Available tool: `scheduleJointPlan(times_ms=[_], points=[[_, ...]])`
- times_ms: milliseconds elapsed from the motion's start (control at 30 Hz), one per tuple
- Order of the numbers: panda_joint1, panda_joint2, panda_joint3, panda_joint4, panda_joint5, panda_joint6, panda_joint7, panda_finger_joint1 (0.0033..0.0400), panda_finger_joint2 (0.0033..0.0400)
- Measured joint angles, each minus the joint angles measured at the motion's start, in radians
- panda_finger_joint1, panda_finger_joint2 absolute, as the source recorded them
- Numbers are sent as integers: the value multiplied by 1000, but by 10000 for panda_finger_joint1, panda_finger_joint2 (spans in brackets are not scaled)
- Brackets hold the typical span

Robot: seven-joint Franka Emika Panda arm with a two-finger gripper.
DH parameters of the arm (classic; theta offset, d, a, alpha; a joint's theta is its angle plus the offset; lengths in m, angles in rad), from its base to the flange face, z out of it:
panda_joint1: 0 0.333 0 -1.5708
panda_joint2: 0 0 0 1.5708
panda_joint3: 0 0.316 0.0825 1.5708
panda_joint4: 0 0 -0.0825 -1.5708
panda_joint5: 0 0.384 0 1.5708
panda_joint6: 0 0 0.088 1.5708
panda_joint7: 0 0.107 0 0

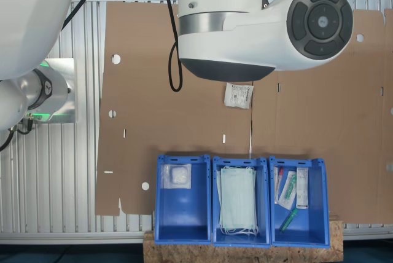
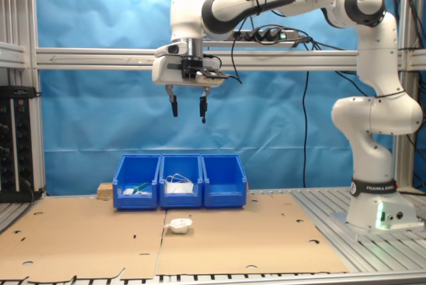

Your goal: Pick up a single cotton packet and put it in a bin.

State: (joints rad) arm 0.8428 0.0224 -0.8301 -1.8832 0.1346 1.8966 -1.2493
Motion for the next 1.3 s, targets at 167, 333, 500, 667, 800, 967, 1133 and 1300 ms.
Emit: scheduleJointPlan(times_ms=[167, 333, 500, 667, 800, 967, 1133, 1300], points=[[1, 2, -4, 0, 0, 0, 0, 400, 400], [1, 11, -13, 0, -1, 0, 0, 400, 400], [1, 27, -21, 0, -11, 0, 0, 400, 400], [1, 46, -27, -2, -20, 1, 0, 400, 400], [1, 59, -31, -8, -23, 6, 0, 400, 400], [0, 77, -37, -29, -25, 33, 0, 400, 400], [-1, 97, -40, -66, -26, 84, 0, 400, 400], [-1, 117, -41, -113, -27, 142, 0, 400, 400]])
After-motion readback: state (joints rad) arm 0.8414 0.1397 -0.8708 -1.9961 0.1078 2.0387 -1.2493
